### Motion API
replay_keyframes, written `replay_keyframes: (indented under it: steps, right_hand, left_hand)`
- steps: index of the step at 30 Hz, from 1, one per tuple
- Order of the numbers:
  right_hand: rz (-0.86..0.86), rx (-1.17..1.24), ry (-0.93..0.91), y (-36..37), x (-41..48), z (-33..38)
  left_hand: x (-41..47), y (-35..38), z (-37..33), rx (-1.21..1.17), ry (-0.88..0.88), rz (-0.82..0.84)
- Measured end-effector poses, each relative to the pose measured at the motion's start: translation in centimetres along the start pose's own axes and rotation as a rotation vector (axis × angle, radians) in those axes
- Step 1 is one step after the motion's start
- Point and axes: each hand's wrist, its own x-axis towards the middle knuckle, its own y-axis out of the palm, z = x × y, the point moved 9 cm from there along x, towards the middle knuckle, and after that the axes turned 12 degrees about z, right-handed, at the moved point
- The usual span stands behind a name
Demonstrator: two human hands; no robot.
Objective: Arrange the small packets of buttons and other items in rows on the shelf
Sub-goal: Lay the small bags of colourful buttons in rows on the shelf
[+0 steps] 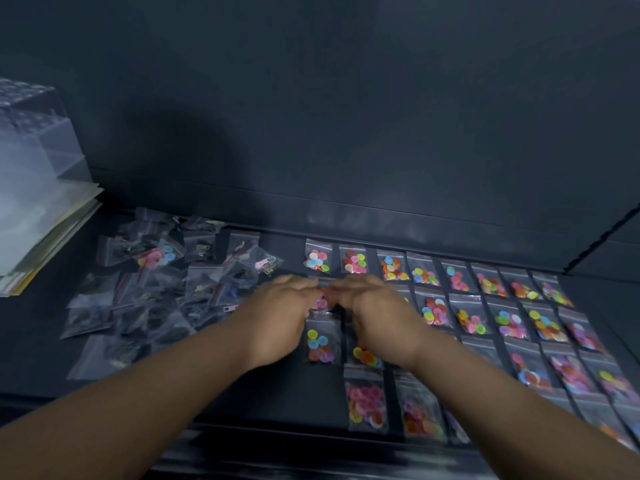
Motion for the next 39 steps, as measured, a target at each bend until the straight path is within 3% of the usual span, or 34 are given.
replay_keyframes:
  steps: [4, 12, 18, 25, 34, 39]
  right_hand:
    - [0.105, -0.069, 0.016, 1.1, 0.5, -0.5]
    - [0.19, -0.087, -0.018, 1.6, 0.9, -1.4]
    - [0.142, -0.022, -0.065, 0.8, 1.3, -1.2]
    - [-0.079, 0.042, 0.003, -2.7, 4.2, -2.0]
    - [0.171, -0.062, 0.053, -0.4, 8.3, -4.0]
    - [0.188, -0.079, 0.033, -0.2, 8.5, -4.4]
  left_hand:
    - [0.9, 1.5, 0.8, 0.089, -0.056, 0.208]
    - [1.1, 1.1, 1.5, 0.14, -0.023, 0.228]
    - [0.9, 0.5, 1.3, 0.102, 0.0, 0.227]
    - [1.7, -3.0, 3.0, 0.045, -0.092, 0.042]
    - [4.7, -0.9, 4.6, 0.134, -0.099, 0.237]
    - [4.7, -0.4, 5.6, 0.18, -0.088, 0.266]
